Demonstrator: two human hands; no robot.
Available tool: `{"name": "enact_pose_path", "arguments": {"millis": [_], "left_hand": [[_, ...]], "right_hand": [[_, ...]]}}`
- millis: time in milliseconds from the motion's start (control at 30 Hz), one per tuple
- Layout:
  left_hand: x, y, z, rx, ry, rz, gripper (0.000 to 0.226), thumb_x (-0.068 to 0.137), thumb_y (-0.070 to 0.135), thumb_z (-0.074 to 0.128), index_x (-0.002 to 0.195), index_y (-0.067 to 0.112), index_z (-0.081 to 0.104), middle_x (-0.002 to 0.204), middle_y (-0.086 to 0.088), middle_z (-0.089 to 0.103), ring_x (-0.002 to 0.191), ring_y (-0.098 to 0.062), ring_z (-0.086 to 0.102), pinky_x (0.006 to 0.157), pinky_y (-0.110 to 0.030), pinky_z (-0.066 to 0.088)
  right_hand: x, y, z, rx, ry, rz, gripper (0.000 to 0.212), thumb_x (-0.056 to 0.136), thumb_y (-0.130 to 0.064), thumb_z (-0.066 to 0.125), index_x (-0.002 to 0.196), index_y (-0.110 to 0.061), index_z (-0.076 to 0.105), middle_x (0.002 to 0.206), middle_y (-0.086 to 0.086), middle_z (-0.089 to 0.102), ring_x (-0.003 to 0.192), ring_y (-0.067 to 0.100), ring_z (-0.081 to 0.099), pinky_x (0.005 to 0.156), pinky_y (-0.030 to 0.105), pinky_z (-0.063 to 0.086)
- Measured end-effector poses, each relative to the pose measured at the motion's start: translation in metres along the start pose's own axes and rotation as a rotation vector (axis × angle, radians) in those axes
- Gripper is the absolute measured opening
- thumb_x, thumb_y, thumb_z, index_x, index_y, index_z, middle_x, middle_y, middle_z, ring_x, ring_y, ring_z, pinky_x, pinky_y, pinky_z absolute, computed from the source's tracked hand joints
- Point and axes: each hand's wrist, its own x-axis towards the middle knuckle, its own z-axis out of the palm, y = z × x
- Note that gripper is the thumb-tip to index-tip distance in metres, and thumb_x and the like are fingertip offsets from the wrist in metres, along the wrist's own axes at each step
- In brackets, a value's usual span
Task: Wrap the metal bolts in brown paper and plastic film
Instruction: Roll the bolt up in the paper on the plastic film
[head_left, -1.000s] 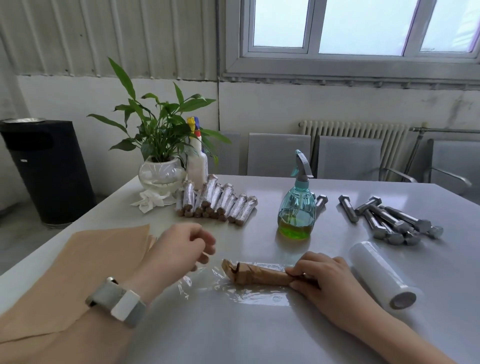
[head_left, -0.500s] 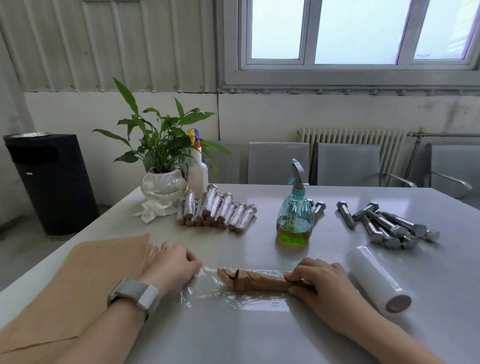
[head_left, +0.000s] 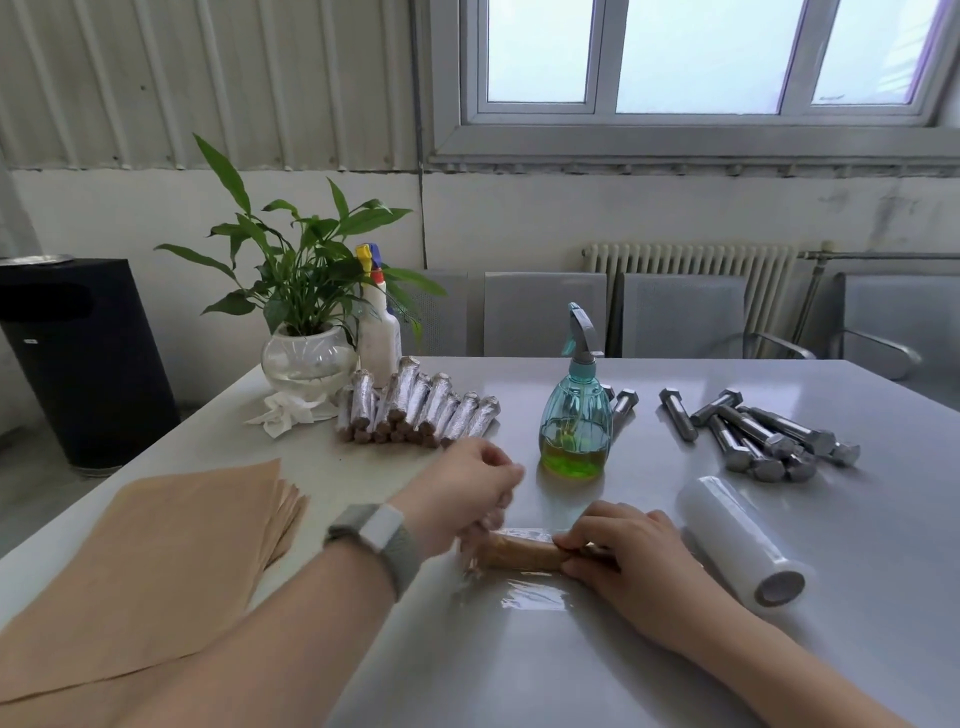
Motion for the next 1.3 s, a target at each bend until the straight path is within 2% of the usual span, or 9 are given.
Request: {"name": "enact_pose_path", "arguments": {"millis": [200,300,400,533,667,833,967,1133,1300], "left_hand": [[0.012,-0.01,0.024,0.366,-0.153,-0.034,0.015,0.098,0.014,0.049,0.083,0.011,0.054,0.04,0.0,0.055,0.038,-0.017,0.046,0.036,-0.018,0.032],[0.013,-0.005,0.025,0.385,-0.163,-0.046,0.017,0.1,0.011,0.035,0.089,0.012,0.048,0.045,-0.002,0.057,0.035,-0.015,0.047,0.033,-0.016,0.029],[0.014,-0.007,0.023,0.386,-0.153,-0.049,0.022,0.095,0.001,0.026,0.102,0.016,0.042,0.061,-0.006,0.054,0.032,-0.012,0.045,0.033,-0.016,0.026],[0.012,-0.006,0.022,0.343,-0.217,-0.06,0.032,0.089,-0.005,0.032,0.106,0.02,0.043,0.06,-0.003,0.053,0.032,-0.013,0.039,0.036,-0.017,0.023],[0.009,-0.004,0.024,0.413,-0.269,-0.059,0.027,0.089,0.002,0.036,0.097,0.027,0.043,0.067,0.001,0.058,0.041,-0.013,0.04,0.04,-0.02,0.018],[0.006,-0.002,0.027,0.374,-0.248,-0.077,0.021,0.09,0.0,0.036,0.091,0.02,0.041,0.068,-0.001,0.053,0.035,-0.011,0.037,0.037,-0.018,0.019],[0.006,0.004,0.028,0.34,-0.241,-0.118,0.007,0.086,0.007,0.038,0.089,0.008,0.045,0.079,-0.019,0.046,0.041,-0.016,0.032,0.039,-0.014,0.019],[0.008,0.003,0.028,0.258,-0.226,-0.187,0.004,0.085,0.015,0.039,0.085,0.011,0.041,0.068,-0.001,0.039,0.042,-0.012,0.029,0.041,-0.015,0.017],[0.009,0.004,0.025,0.237,-0.229,-0.242,0.015,0.067,0.026,0.044,0.076,0.015,0.039,0.079,-0.007,0.036,0.05,-0.014,0.022,0.049,-0.022,0.013]], "right_hand": [[0.002,0.002,0.001,-0.01,-0.004,-0.015,0.017,0.09,-0.04,0.063,0.106,-0.037,0.069,0.091,-0.025,0.05,0.098,0.0,0.051,0.085,0.028,0.031],[0.001,0.002,0.001,-0.011,0.001,-0.01,0.017,0.089,-0.039,0.065,0.105,-0.036,0.07,0.091,-0.024,0.051,0.098,0.001,0.052,0.083,0.028,0.03],[0.003,0.001,0.001,-0.024,-0.003,-0.012,0.018,0.09,-0.039,0.064,0.107,-0.036,0.07,0.096,-0.023,0.055,0.1,0.002,0.052,0.082,0.028,0.027],[0.005,0.001,-0.003,-0.072,-0.026,-0.036,0.025,0.091,-0.043,0.061,0.116,-0.041,0.065,0.094,-0.022,0.056,0.099,-0.003,0.051,0.086,0.026,0.026],[0.004,0.0,-0.006,-0.011,-0.009,-0.055,0.034,0.089,-0.042,0.065,0.121,-0.043,0.055,0.097,-0.023,0.064,0.083,-0.019,0.046,0.091,0.02,0.024],[0.002,0.001,-0.005,-0.011,0.015,-0.101,0.032,0.088,-0.035,0.066,0.117,-0.041,0.054,0.093,-0.023,0.06,0.097,-0.001,0.053,0.091,0.027,0.029],[0.002,0.002,-0.005,-0.022,0.012,-0.139,0.028,0.089,-0.033,0.064,0.113,-0.039,0.053,0.099,-0.017,0.063,0.098,0.004,0.055,0.089,0.03,0.03],[0.002,0.003,-0.005,-0.057,-0.006,-0.174,0.028,0.091,-0.035,0.061,0.118,-0.039,0.054,0.1,-0.013,0.063,0.099,0.012,0.056,0.089,0.034,0.032],[0.001,0.002,-0.006,-0.13,-0.013,-0.24,0.031,0.093,-0.029,0.057,0.123,-0.034,0.057,0.094,-0.008,0.059,0.093,0.015,0.057,0.082,0.036,0.036]]}}
